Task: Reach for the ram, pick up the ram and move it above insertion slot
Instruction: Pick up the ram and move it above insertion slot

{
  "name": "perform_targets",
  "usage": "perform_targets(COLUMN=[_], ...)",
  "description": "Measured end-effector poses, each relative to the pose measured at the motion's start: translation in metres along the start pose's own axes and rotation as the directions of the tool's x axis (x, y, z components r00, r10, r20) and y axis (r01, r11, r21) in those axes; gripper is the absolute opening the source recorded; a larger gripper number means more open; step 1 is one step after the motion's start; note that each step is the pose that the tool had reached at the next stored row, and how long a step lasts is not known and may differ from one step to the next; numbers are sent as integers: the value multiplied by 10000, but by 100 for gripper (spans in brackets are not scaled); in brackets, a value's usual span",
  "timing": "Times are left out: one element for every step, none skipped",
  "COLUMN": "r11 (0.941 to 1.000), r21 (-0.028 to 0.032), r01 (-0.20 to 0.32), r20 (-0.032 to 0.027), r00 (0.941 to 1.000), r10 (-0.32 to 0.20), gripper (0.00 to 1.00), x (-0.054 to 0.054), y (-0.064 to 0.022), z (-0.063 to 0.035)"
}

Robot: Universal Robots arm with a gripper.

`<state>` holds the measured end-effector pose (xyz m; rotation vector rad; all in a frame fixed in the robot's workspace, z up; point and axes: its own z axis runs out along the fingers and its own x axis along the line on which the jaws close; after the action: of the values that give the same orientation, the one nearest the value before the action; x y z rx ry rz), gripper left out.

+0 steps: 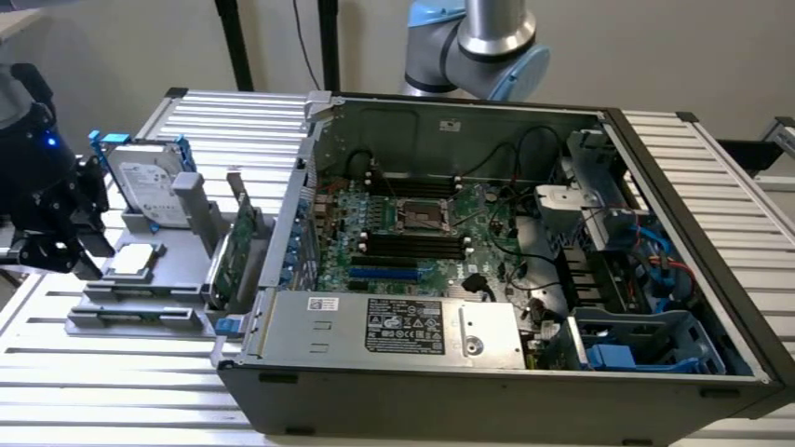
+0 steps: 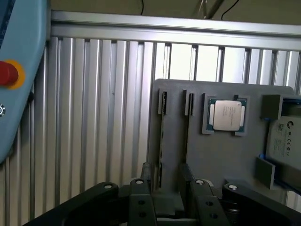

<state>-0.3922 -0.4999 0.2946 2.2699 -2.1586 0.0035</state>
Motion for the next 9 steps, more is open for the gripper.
perform_targets(r11=[10000,10000,10000,10000,10000,10000,10000,10000,10000], r21=[0,-1,1,0,0,0,-1,0,0], r01=[-6,-11,-16,-20,-22,-25,-27,-30,-34], r20=[0,-1,1,0,0,0,0,0,0], r00=[10000,10000,10000,10000,10000,10000,10000,10000,10000], r10=[6,11,16,20,22,25,27,30,34], gripper=[36,36,36,36,36,36,36,36,36], x=[0,0,0,-1,-1,-1,-1,-1,-1], y=[0,0,0,0,-1,-1,-1,-1,-1], z=[18,36,55,73,91,108,128,146,164])
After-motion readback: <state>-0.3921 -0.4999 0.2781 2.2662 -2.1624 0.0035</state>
